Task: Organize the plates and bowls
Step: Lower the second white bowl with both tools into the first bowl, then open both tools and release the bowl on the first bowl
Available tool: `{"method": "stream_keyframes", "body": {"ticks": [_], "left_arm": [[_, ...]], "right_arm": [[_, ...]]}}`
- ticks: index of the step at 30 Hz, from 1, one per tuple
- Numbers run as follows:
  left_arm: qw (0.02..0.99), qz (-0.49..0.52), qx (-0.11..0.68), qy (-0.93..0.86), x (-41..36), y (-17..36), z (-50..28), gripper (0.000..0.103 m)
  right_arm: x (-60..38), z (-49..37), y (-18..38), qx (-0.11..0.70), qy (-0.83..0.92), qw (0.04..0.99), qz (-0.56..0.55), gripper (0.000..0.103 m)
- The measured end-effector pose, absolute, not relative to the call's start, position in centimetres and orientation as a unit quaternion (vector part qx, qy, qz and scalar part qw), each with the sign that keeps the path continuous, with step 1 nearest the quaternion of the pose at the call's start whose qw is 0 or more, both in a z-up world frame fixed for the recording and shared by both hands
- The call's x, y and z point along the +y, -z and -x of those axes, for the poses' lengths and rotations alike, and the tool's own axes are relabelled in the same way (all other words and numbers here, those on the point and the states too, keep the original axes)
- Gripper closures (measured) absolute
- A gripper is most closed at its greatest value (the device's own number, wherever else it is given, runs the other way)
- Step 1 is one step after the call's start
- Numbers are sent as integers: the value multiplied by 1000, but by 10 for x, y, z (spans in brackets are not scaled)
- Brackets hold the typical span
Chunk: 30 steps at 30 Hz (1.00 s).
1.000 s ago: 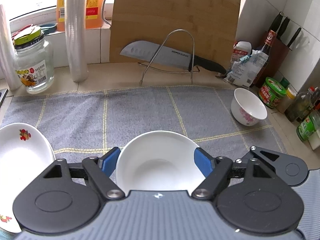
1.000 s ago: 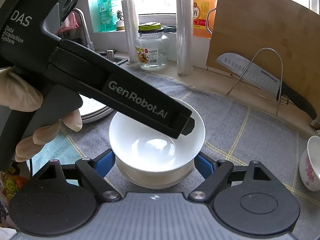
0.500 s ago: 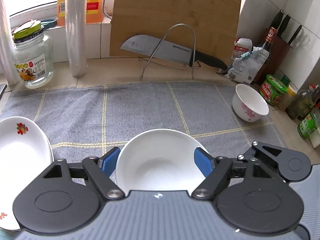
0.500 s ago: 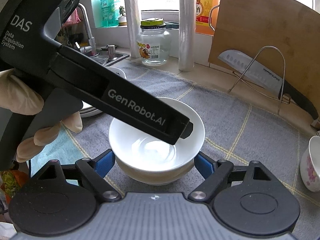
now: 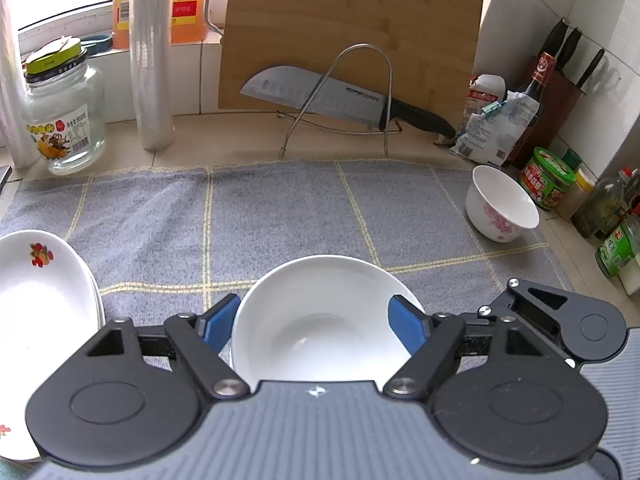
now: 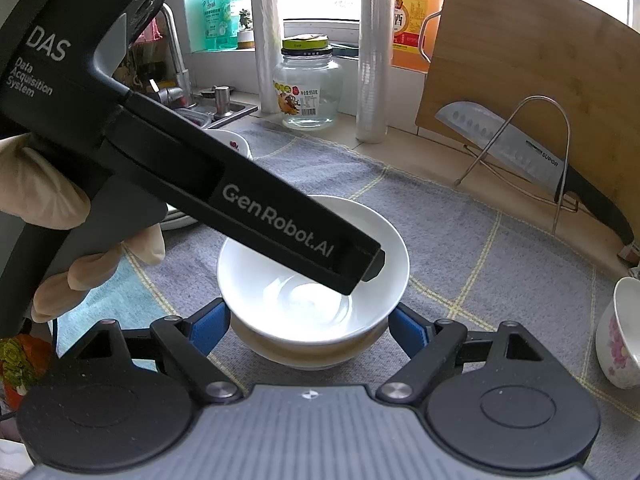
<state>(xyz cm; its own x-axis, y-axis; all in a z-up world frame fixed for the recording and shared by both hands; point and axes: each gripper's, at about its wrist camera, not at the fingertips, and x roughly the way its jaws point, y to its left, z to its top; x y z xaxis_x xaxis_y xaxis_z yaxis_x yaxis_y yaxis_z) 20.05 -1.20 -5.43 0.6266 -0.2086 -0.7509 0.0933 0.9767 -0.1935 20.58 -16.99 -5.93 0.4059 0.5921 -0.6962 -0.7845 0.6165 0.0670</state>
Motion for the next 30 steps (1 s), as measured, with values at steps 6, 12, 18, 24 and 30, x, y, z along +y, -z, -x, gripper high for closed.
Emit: {"method": "stream_keyframes", "body": {"ticks": [6,12,18,24,30], "left_arm": [[899,68,425,86,-11,56,-201,24],[901,68,419,83,-9,57,-200,19],[926,72,365,71,-3,42,-185,11],[948,59,309,44,-7,29,-161,7],[956,49,290,9,-23,26,-135,6]], "right_arm": [[-170,-205,59,352,-415,827,140,13],[-170,-205,61,350,-416,827,141,0],[-177,-203,59,344,-421,828,140,0],[-196,-202,59,344,-414,833,129,0],[-223,-200,59,340,-407,838,129,0]]}}
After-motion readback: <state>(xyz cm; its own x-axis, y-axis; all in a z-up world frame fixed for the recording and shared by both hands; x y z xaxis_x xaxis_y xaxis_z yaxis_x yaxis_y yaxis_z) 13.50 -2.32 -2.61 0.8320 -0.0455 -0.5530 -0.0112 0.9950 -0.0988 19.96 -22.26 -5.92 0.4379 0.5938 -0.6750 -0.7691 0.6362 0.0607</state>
